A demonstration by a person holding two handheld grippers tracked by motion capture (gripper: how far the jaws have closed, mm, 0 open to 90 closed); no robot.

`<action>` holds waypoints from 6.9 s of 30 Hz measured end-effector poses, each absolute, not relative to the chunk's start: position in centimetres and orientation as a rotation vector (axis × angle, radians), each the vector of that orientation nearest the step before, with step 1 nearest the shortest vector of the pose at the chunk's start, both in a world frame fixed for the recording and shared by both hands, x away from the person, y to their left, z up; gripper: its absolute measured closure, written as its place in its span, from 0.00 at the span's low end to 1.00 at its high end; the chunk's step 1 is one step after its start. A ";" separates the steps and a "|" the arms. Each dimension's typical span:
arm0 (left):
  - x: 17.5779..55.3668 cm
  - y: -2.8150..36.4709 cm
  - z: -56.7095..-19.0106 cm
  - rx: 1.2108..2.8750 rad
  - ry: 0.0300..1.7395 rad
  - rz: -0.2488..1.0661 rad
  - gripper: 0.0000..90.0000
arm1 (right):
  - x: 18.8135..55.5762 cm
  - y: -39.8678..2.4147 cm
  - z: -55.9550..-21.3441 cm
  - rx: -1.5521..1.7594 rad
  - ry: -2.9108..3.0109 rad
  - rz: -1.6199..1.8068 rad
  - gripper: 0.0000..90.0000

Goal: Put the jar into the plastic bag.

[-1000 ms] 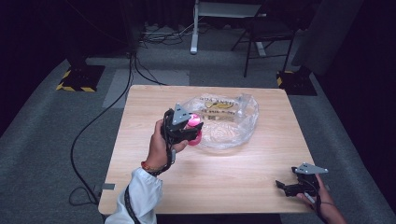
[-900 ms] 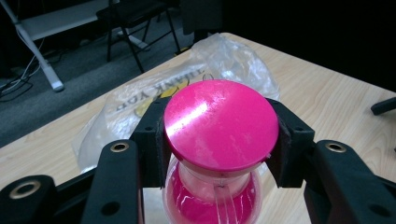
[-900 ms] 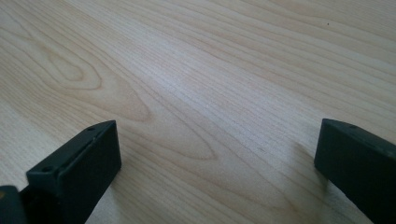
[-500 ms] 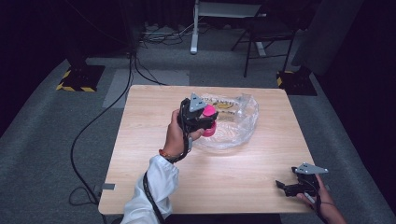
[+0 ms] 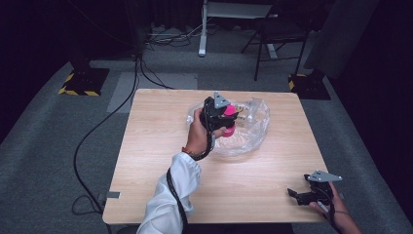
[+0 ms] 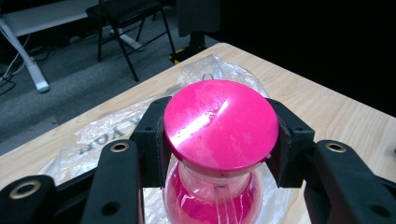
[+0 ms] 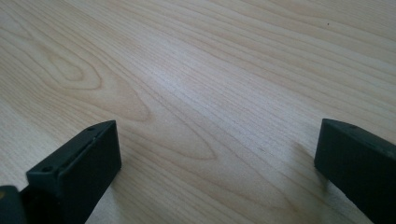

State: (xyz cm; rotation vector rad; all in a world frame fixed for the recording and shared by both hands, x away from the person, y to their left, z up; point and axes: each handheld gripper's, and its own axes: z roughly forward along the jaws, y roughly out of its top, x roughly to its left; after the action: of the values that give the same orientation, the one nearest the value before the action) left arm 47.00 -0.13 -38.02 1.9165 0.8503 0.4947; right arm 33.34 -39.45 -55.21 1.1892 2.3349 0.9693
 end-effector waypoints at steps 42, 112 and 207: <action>50.7 -4.2 -46.9 1.989 1.049 0.487 0.53 | 33.3 -39.4 -55.2 1.189 2.336 0.970 0.00; 49.0 -5.1 -45.0 2.246 0.880 0.578 0.04 | 33.3 -39.5 -55.2 1.189 2.336 0.969 0.00; 34.4 7.8 -49.8 2.448 0.709 0.707 0.04 | 33.3 -39.4 -55.2 1.191 2.334 0.968 0.00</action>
State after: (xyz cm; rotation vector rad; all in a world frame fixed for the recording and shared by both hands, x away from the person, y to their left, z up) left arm 34.40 7.83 -49.84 2.4483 0.7086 0.7071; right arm 33.35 -39.43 -55.21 1.1915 2.3341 0.9683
